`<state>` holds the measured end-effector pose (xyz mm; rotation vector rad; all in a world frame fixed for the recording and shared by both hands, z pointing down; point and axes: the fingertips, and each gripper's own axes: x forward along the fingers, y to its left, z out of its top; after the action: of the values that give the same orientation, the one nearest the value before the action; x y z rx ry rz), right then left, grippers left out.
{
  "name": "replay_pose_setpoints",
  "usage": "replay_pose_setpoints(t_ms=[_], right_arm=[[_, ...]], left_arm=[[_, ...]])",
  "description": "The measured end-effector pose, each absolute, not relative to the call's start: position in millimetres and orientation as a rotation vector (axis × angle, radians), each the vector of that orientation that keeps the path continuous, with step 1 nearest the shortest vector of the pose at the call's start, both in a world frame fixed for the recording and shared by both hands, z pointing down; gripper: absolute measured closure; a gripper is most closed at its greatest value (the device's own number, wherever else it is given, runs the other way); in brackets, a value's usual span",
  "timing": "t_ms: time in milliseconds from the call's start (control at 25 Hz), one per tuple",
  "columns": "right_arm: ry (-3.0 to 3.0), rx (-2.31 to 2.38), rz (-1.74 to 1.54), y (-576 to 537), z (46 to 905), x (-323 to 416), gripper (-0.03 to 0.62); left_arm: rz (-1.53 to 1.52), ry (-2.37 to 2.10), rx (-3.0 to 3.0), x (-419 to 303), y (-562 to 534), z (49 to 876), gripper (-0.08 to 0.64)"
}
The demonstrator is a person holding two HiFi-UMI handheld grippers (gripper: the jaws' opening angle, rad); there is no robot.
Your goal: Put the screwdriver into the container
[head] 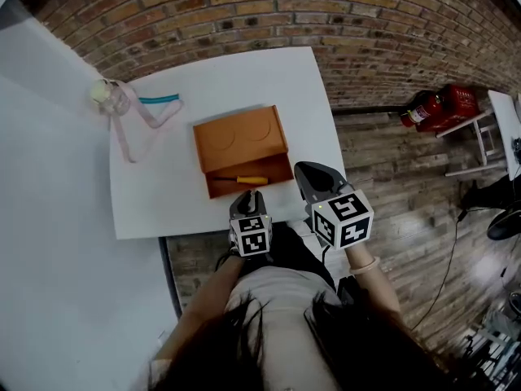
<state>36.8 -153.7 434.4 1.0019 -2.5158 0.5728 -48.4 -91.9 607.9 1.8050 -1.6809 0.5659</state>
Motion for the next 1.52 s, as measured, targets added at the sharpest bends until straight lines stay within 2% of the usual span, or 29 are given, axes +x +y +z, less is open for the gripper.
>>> replay_pose_setpoints(t_ms=[1520], right_arm=[[-2.453,1.105,0.576,-164,432,57,0.586]], left_arm=[[0.545,-1.73,1.761,-67,-138,607,0.494]])
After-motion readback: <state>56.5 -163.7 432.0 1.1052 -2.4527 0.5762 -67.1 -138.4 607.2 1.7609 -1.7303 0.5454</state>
